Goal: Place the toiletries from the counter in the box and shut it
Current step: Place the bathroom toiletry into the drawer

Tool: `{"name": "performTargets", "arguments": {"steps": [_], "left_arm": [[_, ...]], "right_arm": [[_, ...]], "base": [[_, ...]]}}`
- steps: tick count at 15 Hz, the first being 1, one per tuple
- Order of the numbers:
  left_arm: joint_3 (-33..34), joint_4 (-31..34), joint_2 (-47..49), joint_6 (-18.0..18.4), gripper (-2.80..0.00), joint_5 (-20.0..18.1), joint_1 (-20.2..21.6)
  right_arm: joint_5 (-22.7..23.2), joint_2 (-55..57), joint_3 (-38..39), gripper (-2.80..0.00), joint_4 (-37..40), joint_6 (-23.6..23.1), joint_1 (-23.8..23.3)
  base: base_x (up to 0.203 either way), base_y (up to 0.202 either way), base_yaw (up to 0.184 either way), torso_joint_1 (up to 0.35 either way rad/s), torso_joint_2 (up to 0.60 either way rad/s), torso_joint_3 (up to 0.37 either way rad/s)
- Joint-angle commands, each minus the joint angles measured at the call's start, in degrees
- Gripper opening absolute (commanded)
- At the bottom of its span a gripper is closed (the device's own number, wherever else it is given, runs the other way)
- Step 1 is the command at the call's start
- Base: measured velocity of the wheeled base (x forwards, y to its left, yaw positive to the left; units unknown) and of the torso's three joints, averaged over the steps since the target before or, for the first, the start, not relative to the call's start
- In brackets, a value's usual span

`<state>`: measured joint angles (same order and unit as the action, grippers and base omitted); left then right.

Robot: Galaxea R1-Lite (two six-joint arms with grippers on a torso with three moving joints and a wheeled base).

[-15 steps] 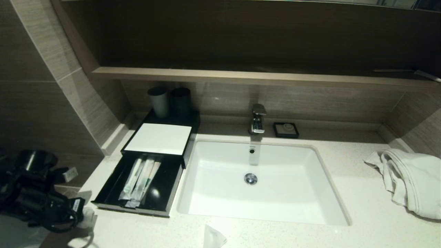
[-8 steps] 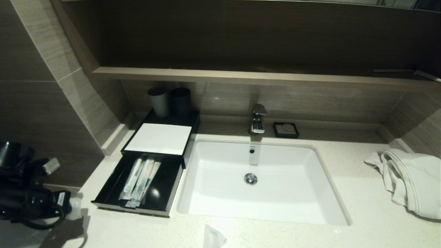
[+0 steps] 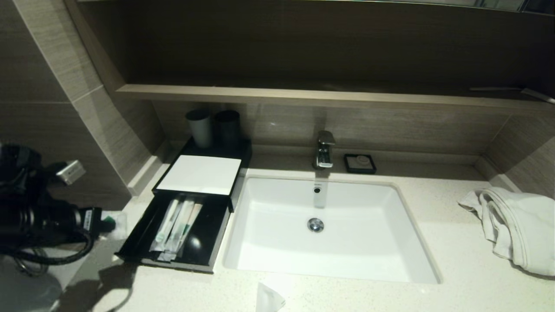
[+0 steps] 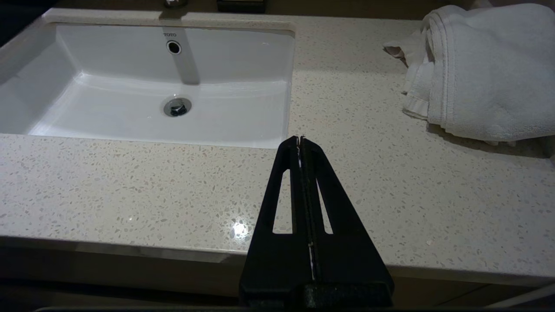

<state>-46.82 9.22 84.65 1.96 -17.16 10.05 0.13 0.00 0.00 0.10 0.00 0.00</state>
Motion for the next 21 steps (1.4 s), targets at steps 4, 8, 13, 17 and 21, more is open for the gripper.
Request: {"name": "performTargets", "arguments": {"steps": [4, 8, 13, 17, 21], "left_arm": [[-12.1, 8.5, 4.7, -7.0, -2.80, 1.0, -12.8], [-18.4, 11.5, 12.5, -10.7, -2.80, 9.8, -21.4], [-20.6, 11.6, 17.5, -10.9, -2.80, 10.9, -22.8], [-20.9, 11.8, 19.8, -10.8, -2.80, 11.0, -23.7], [-21.0, 11.4, 22.5, -10.7, -2.80, 11.0, -23.8]], "right_arm": [[0.0, 0.0, 0.0, -2.80, 0.0, 0.0, 0.0], [0.0, 0.0, 0.0, -2.80, 0.0, 0.0, 0.0], [0.0, 0.0, 0.0, -2.80, 0.0, 0.0, 0.0], [0.0, 0.0, 0.0, -2.80, 0.0, 0.0, 0.0], [0.0, 0.0, 0.0, -2.80, 0.0, 0.0, 0.0]], "base": [[0.000, 0.000, 0.000, 0.000, 0.00, 0.000], [0.000, 0.000, 0.000, 0.000, 0.00, 0.000], [0.000, 0.000, 0.000, 0.000, 0.00, 0.000], [0.000, 0.000, 0.000, 0.000, 0.00, 0.000], [0.000, 0.000, 0.000, 0.000, 0.00, 0.000]]}}
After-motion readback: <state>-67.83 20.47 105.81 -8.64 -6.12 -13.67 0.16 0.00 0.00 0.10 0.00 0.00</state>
